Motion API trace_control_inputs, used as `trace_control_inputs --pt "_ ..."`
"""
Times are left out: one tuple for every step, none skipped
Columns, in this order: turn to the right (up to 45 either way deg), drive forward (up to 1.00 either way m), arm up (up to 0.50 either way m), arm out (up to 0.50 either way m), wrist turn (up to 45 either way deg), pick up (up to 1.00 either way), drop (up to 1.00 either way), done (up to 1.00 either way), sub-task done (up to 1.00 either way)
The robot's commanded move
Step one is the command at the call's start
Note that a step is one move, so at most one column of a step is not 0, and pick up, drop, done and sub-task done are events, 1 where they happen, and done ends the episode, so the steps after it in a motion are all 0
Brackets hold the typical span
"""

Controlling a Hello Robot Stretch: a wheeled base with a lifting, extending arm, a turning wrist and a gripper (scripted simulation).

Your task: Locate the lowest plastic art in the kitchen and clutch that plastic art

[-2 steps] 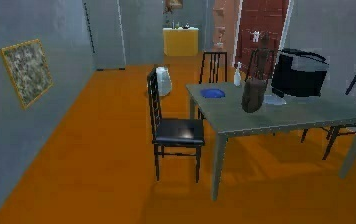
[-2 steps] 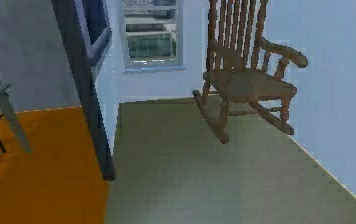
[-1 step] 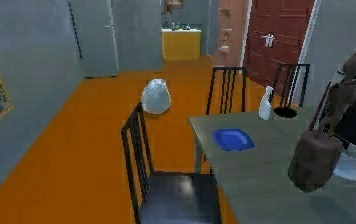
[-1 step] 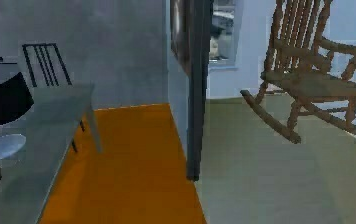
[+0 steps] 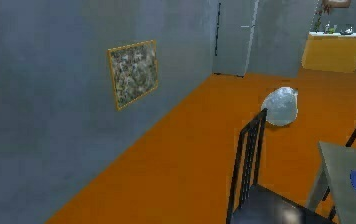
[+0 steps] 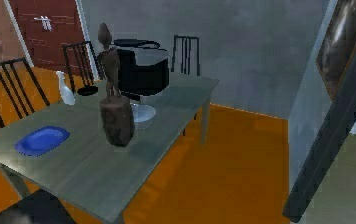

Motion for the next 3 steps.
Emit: trace_control_inputs --pt "0.0 0.05 0.00 0.00 0.0 0.00 0.00 0.00 0.00" --pt "45.0 0.00 0.00 0.00 0.0 0.00 0.00 0.00 0.00" --pt "-45.0 0.00 0.00 0.00 0.0 0.00 0.00 0.00 0.00"
